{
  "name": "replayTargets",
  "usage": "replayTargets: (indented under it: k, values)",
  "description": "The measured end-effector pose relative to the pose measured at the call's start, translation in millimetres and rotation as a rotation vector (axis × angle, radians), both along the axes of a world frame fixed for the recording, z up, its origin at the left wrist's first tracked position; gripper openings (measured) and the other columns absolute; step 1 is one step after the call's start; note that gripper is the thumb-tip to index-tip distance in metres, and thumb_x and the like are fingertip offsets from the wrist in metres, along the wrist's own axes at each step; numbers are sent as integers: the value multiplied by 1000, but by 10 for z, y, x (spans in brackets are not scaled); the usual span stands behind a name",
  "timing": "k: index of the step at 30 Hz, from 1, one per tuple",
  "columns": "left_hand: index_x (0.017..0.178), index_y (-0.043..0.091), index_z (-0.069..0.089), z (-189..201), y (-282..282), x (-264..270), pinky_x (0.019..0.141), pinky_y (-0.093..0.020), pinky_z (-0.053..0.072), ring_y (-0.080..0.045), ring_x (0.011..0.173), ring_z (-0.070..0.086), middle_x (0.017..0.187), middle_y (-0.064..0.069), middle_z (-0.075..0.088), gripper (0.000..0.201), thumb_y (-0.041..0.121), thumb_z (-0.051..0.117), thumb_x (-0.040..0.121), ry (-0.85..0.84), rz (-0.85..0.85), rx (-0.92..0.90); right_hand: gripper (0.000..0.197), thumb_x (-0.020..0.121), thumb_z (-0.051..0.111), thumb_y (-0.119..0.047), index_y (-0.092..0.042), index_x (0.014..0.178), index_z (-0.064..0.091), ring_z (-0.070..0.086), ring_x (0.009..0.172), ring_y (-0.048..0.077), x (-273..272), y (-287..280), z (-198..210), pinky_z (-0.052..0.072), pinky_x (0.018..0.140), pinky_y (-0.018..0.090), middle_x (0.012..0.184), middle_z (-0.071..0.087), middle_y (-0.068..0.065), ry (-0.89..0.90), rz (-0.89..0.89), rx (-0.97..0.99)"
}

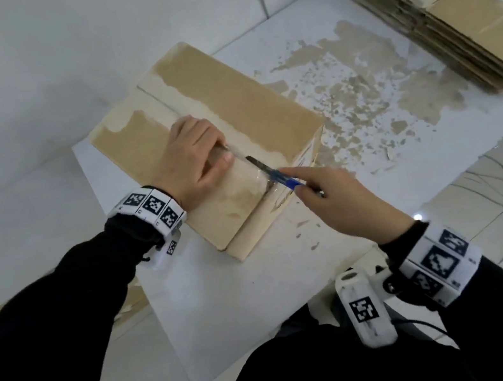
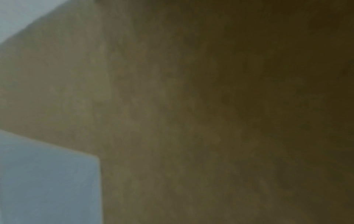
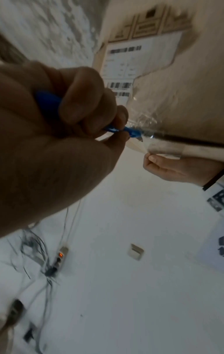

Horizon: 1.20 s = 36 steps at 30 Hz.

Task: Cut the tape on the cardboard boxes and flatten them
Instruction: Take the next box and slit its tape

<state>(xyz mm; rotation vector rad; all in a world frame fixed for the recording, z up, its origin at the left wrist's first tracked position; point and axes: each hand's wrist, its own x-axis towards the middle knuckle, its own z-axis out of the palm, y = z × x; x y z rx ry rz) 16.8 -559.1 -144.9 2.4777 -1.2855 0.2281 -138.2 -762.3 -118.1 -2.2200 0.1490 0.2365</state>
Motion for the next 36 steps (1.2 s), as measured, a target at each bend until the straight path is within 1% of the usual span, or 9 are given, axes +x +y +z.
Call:
replayTargets:
  k: [7, 13, 19, 23, 26, 28, 29, 32, 36]
  values:
    - [92, 9, 55, -21, -8, -28, 105, -42, 24, -21, 93, 50, 92, -2, 55, 32, 34, 36, 95, -43, 13, -57, 42, 99, 37, -15, -31, 136, 50, 27, 42, 8, -16, -176, 90, 27, 40, 19, 59, 39, 5, 140, 25, 111]
    - [94, 7, 55, 30, -16, -9, 101, -40, 22, -25, 96, 50, 94, -4, 55, 35, 35, 34, 96, -74, 37, -90, 41, 98, 42, -17, -46, 126, 53, 34, 44, 8, -337, -146, 137, 32, 43, 21, 52, 49, -14, 186, 224, 187]
    - [83, 14, 65, 195, -55, 94, 109, -49, 13, -23, 83, 52, 78, 1, 50, 53, 46, 26, 98, -164, -52, 271, 45, 98, 46, -17, -47, 130, 49, 51, 52, 0, -177, -340, 100, 43, 54, 12, 90, 69, -13, -89, 181, -111]
    - [94, 19, 71, 459, -285, 11, 112, -54, -4, -24, 112, 45, 101, -3, 51, 50, 47, 30, 99, 95, 192, 640, 47, 97, 43, -20, -50, 134, 43, 64, 90, 20, -123, -219, -90, 54, 75, 43, 101, 69, 0, -129, 286, -174]
    - [77, 2, 61, 459, -421, 39, 96, -47, 40, -34, 95, 55, 96, -19, 57, 42, 38, 51, 95, 542, 513, 322, 45, 99, 41, -20, -41, 139, 42, 55, 71, 18, -100, -200, -92, 50, 65, 41, 75, 58, -1, -202, 340, -279]
    - [64, 3, 52, 384, -423, -6, 62, -30, 43, -25, 61, 51, 69, -13, 53, 41, 34, 61, 90, 782, 634, 46, 45, 99, 41, -16, -37, 140, 43, 50, 68, 19, -80, -216, -56, 47, 62, 39, 69, 47, -4, -230, 370, -333]
    - [63, 4, 51, 337, -425, -50, 61, -29, 42, -22, 59, 51, 66, -10, 53, 42, 35, 66, 86, 853, 677, -75, 46, 99, 42, -15, -35, 140, 43, 49, 68, 19, -62, -221, -52, 46, 62, 38, 69, 45, -4, -234, 382, -340]
    - [74, 11, 68, 141, -457, -192, 87, -39, 53, -25, 84, 66, 86, -9, 69, 33, 43, 78, 71, 1002, 891, -479, 46, 98, 42, -14, -34, 140, 45, 47, 68, 19, -13, -228, -77, 46, 62, 39, 70, 45, -3, -232, 412, -321]
    - [67, 22, 67, 59, -587, -289, 95, -40, 50, -26, 93, 67, 83, -2, 71, 19, 35, 77, 76, 945, 978, -604, 52, 97, 42, -11, -37, 142, 38, 47, 63, 25, -89, -315, -11, 40, 53, 37, 70, 45, 3, -277, 419, -458]
